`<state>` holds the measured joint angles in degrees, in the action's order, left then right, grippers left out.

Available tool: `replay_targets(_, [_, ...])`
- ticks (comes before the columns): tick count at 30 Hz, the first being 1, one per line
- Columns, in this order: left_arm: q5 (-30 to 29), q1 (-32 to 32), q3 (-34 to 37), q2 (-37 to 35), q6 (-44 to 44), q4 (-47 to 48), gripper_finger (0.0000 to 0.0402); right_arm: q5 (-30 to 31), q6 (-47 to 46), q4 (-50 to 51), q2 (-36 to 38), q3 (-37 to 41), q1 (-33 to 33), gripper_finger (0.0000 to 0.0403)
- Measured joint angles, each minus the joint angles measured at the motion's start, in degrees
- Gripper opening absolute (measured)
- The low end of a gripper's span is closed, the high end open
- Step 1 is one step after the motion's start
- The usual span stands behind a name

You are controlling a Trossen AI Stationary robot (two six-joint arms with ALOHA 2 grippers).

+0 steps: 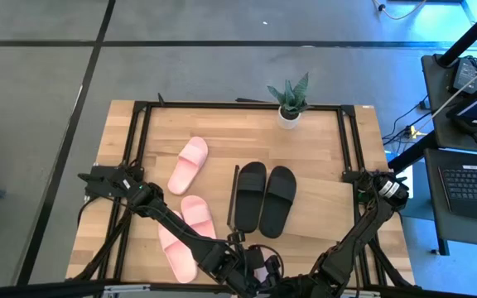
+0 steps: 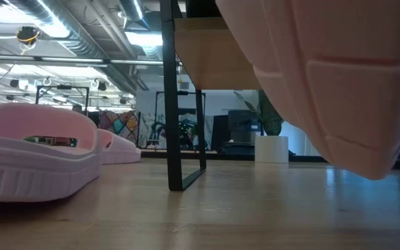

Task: Pick and place slides into the shelf
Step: Put the top left pink slipper under the shelf

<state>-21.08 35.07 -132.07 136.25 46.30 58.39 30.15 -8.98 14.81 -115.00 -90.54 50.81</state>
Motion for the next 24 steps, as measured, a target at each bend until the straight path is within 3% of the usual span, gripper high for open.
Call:
replay_targets(14, [-0.13,0.24,0.0,0.0,0.03,0.0,0.0003,0.17,1.9,-0.01,-0.07,0.0,0.0,0.0266])
replay_targets(24, [0.05,0.24,0.0,0.0,0.04,0.02,0.0003,0.45,1.81,1.14,-0.08,0.0,-0.35,0.0275])
